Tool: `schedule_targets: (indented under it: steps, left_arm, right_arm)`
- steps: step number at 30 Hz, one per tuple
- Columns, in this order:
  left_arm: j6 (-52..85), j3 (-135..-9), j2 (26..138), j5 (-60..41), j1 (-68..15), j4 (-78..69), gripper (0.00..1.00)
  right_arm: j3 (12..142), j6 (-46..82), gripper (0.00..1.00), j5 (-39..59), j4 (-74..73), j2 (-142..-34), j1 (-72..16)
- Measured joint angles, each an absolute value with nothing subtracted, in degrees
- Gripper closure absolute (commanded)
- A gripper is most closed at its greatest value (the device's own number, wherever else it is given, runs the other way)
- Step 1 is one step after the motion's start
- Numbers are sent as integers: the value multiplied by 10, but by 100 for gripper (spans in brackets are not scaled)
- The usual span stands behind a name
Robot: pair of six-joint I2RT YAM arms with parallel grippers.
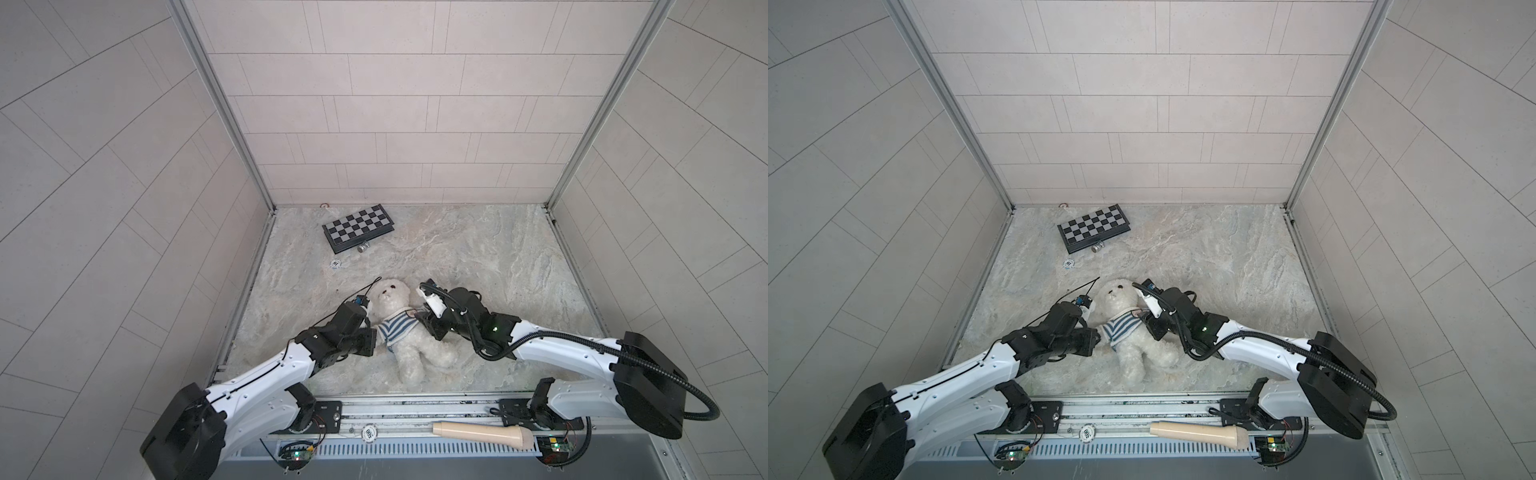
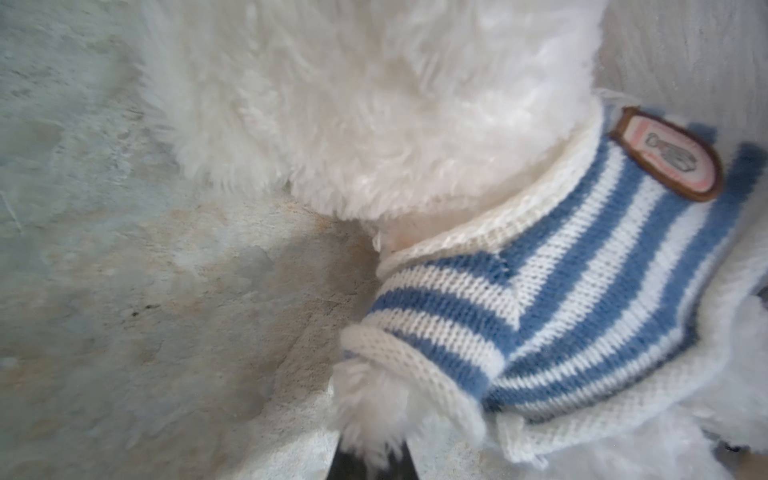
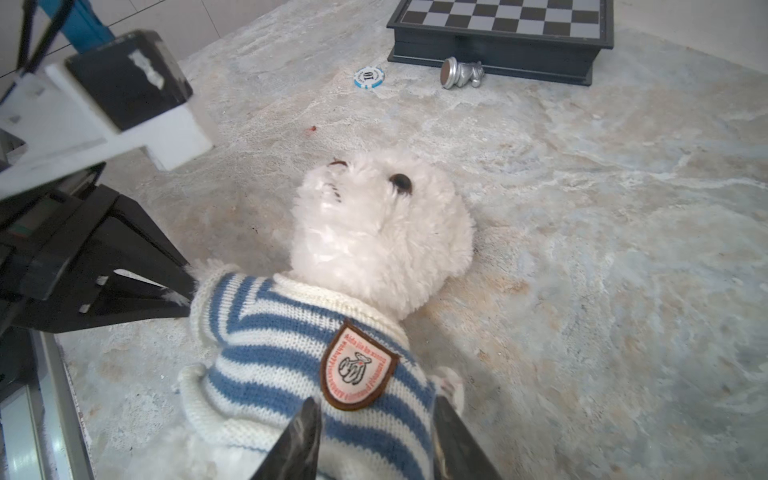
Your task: Dress the teddy bear
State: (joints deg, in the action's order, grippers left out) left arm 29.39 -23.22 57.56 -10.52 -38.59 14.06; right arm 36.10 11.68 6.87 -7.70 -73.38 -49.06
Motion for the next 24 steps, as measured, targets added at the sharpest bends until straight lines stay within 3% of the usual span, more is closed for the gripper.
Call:
schedule_targets:
  steps: [11, 17, 24]
  left_arm:
    - [280, -253, 602, -98, -375, 135, 100]
    - [280, -253, 612, -98, -373, 125, 100]
    - [280, -263, 619, -102, -359, 121, 100]
  right_arm:
    - [333, 116, 64, 141, -74, -734, -492]
    - [316, 116, 85, 150, -77, -734, -495]
    - [315, 111, 97, 149, -87, -739, -512]
